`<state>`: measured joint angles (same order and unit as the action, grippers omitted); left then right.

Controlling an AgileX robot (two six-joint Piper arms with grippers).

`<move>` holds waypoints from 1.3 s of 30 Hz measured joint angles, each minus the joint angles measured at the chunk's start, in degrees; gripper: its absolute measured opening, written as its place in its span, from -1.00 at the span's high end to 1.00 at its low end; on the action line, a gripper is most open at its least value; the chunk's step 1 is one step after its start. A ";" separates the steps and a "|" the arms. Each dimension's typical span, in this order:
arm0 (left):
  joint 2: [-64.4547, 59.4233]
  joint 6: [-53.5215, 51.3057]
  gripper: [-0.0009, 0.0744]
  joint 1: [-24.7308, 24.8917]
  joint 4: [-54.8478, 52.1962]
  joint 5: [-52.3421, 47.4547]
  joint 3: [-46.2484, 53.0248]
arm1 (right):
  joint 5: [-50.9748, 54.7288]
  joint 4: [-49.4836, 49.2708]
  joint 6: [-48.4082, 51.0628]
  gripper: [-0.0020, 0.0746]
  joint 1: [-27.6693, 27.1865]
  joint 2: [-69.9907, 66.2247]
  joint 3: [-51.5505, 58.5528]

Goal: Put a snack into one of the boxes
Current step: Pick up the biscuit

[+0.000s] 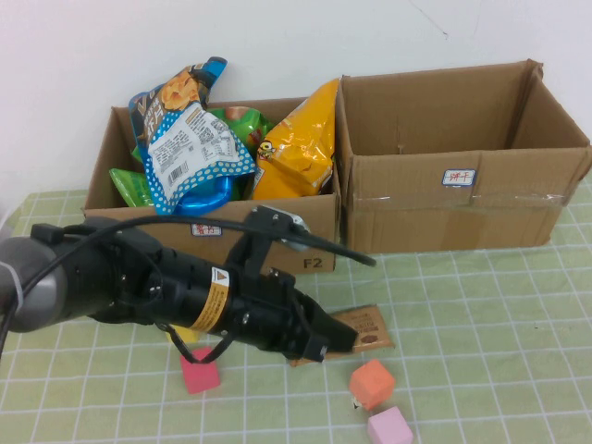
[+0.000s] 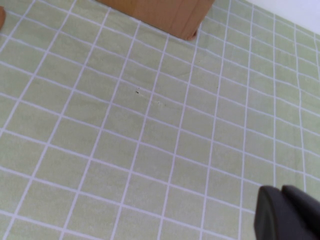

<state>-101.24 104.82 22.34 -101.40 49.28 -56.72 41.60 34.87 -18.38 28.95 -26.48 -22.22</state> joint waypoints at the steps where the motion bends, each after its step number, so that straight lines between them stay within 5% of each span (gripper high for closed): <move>1: 0.00 0.00 0.98 0.00 0.00 3.22 0.00 | 0.00 0.00 0.00 0.94 0.00 0.00 0.00; 6: 0.00 -8.02 0.98 0.39 0.00 8.43 -1.35 | 0.00 0.00 0.00 0.94 0.00 0.00 0.00; 14: -0.12 -18.87 0.98 2.07 1.26 -40.13 -1.29 | 0.00 0.00 0.00 0.94 0.00 0.00 0.00; 24: -0.12 -23.37 0.98 2.26 17.38 -57.01 6.65 | 0.00 0.00 0.00 0.94 0.00 0.00 0.00; 28: -0.12 -41.98 0.98 2.26 39.42 -64.41 7.31 | -0.10 0.00 0.00 0.94 0.00 0.00 0.00; 33: -0.12 -83.18 0.98 2.26 78.88 -80.44 3.54 | -0.10 0.00 0.00 0.95 0.00 0.00 0.00; 39: -0.38 -127.24 0.98 2.26 123.33 -85.66 -1.97 | -0.10 0.00 0.00 0.95 0.00 0.00 0.00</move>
<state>-101.62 -22.42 24.60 21.92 -36.38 -58.68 41.50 34.87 -18.38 28.95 -26.48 -22.22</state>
